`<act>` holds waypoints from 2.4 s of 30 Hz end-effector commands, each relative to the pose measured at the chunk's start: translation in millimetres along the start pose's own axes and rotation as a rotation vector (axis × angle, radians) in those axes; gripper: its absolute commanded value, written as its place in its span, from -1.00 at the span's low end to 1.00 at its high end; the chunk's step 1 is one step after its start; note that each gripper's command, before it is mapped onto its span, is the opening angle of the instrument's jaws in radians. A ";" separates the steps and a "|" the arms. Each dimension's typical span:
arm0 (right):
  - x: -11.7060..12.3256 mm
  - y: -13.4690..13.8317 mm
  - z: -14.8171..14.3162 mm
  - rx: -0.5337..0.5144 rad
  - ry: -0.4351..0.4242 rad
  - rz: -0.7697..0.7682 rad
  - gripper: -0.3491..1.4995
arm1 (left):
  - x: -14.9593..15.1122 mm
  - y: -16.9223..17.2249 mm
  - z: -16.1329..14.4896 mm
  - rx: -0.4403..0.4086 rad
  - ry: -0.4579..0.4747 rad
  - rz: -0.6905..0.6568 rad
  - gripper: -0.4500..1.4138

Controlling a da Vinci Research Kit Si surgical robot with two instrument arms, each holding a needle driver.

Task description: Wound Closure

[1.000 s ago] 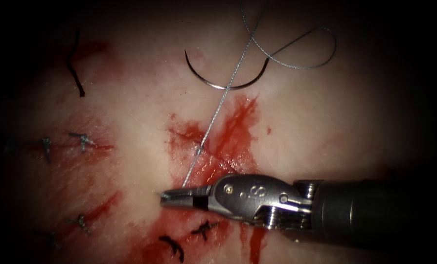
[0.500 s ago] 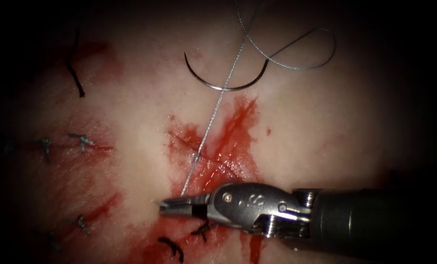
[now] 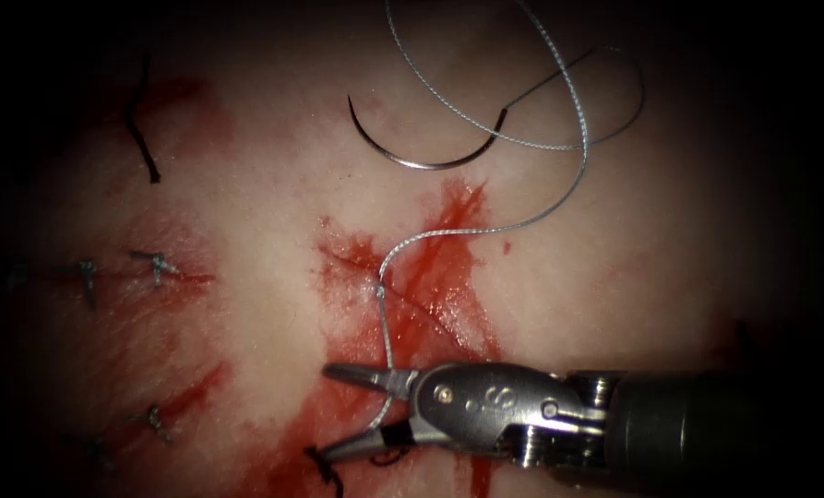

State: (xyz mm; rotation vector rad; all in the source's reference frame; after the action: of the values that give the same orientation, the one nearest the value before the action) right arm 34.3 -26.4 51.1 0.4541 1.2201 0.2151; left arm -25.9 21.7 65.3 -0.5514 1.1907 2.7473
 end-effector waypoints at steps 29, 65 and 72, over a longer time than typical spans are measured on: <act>3.2 13.6 -7.4 -0.504 0.797 0.878 -1.00 | -2.8 4.2 -15.6 -0.434 -0.022 -0.384 -1.00; 2.0 5.0 -1.7 -0.113 -0.124 0.728 -1.00 | -0.3 9.3 -11.3 -0.606 0.118 -0.258 -1.00; 3.8 5.5 -1.9 -0.194 -0.328 0.797 -1.00 | 0.2 9.8 -11.6 -0.605 0.122 -0.254 -1.00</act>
State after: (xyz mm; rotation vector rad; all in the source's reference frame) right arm 33.2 -19.5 49.3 0.7676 0.6196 0.9097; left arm -24.5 6.5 64.2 -0.8572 0.2458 2.8388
